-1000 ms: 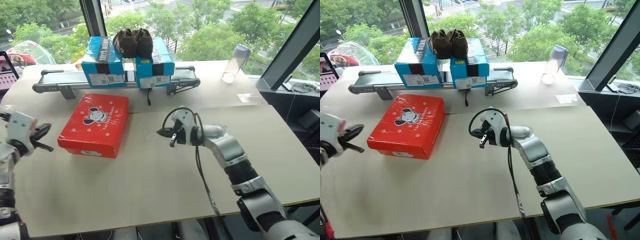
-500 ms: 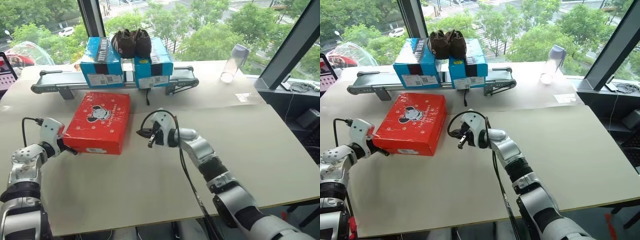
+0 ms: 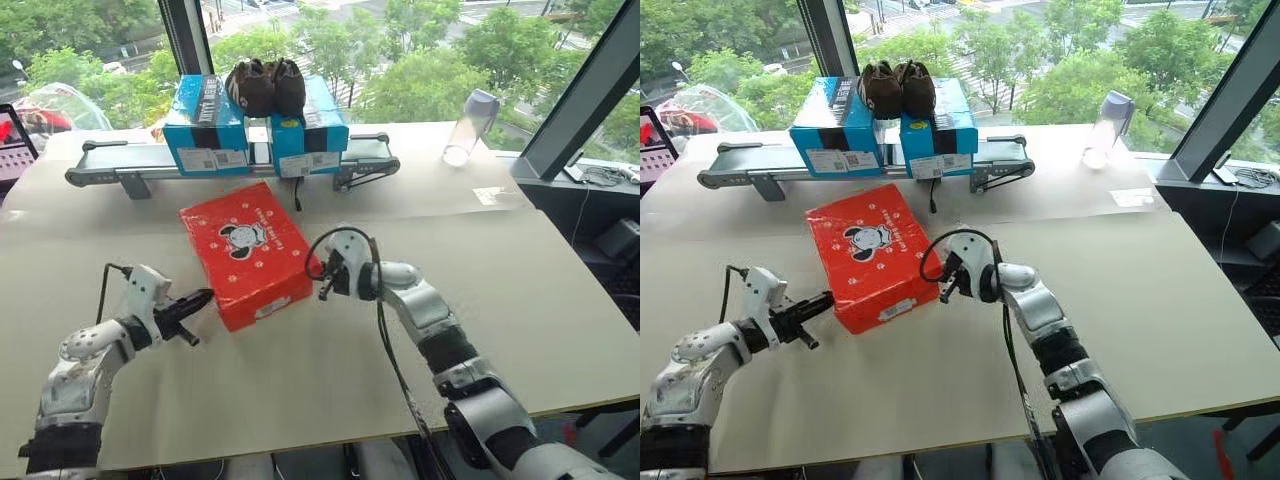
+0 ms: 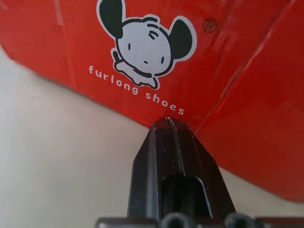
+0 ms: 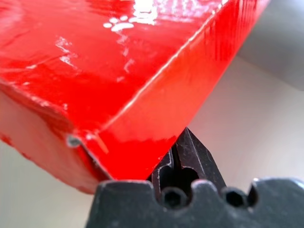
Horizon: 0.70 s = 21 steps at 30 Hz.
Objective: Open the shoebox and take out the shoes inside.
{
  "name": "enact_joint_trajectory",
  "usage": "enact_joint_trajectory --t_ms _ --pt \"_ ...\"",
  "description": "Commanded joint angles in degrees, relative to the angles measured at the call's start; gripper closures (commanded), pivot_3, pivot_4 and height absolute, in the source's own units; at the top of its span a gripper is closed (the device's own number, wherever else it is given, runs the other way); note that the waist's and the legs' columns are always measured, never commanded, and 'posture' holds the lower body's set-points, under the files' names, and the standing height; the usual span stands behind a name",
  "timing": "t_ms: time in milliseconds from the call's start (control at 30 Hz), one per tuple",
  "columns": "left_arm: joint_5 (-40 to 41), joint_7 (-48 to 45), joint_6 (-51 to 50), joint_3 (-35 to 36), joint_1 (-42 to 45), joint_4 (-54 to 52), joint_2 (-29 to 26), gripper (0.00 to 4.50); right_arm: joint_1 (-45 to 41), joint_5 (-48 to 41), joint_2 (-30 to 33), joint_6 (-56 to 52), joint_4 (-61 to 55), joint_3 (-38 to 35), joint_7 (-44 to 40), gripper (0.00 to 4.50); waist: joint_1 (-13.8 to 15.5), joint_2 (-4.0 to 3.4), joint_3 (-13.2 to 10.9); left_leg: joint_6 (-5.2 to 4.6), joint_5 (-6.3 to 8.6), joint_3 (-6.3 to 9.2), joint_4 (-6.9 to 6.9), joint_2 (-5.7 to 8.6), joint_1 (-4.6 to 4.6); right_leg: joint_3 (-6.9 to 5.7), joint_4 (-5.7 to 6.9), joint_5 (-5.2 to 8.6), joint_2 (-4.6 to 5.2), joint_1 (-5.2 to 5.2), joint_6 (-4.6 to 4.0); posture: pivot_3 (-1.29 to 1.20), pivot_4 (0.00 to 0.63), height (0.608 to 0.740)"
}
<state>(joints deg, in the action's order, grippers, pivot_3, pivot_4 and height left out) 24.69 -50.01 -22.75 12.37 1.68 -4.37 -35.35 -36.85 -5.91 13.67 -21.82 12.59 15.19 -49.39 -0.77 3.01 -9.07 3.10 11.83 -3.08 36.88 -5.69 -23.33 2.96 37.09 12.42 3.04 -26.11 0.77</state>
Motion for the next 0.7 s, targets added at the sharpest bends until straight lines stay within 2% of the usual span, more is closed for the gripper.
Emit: enact_joint_trajectory --t_ms 33,233,433,700 --pt "3.6 -1.4 -3.9 -3.8 -2.6 -9.6 0.8 4.50 3.0 -4.6 2.9 -9.0 -15.6 2.0 -4.2 4.49 0.0 0.00 0.0 0.00 0.00 0.00 0.00 0.00 0.00 0.00 0.00 0.00 0.00 0.00 0.00 0.00 0.150 0.740" --pt "5.5 -1.5 -7.4 -3.5 -8.1 -16.2 -0.1 4.50 9.4 -8.7 11.6 -24.4 -33.7 0.9 -4.3 4.49 -0.3 0.01 0.0 0.00 0.00 0.00 0.00 0.00 0.10 0.07 0.01 0.14 -0.04 0.01 0.12 0.00 0.150 0.740" --pt "7.9 -2.8 -9.6 -2.6 -11.2 -19.2 -1.7 4.50 13.9 -13.7 14.4 -36.6 -42.7 -2.9 -0.5 4.49 -0.2 0.04 0.0 0.00 0.00 0.00 0.00 0.00 0.16 0.14 0.00 0.27 -0.05 0.01 0.32 0.00 0.150 0.740" --pt "4.6 -2.4 -5.2 -0.2 -5.2 -11.1 -3.4 4.50 15.1 -13.3 17.1 -36.6 -38.9 -5.5 2.7 4.49 -0.1 0.08 0.0 -0.03 -0.02 0.02 0.02 0.03 0.17 0.20 -0.02 0.30 -0.09 0.03 0.24 0.00 0.150 0.740"
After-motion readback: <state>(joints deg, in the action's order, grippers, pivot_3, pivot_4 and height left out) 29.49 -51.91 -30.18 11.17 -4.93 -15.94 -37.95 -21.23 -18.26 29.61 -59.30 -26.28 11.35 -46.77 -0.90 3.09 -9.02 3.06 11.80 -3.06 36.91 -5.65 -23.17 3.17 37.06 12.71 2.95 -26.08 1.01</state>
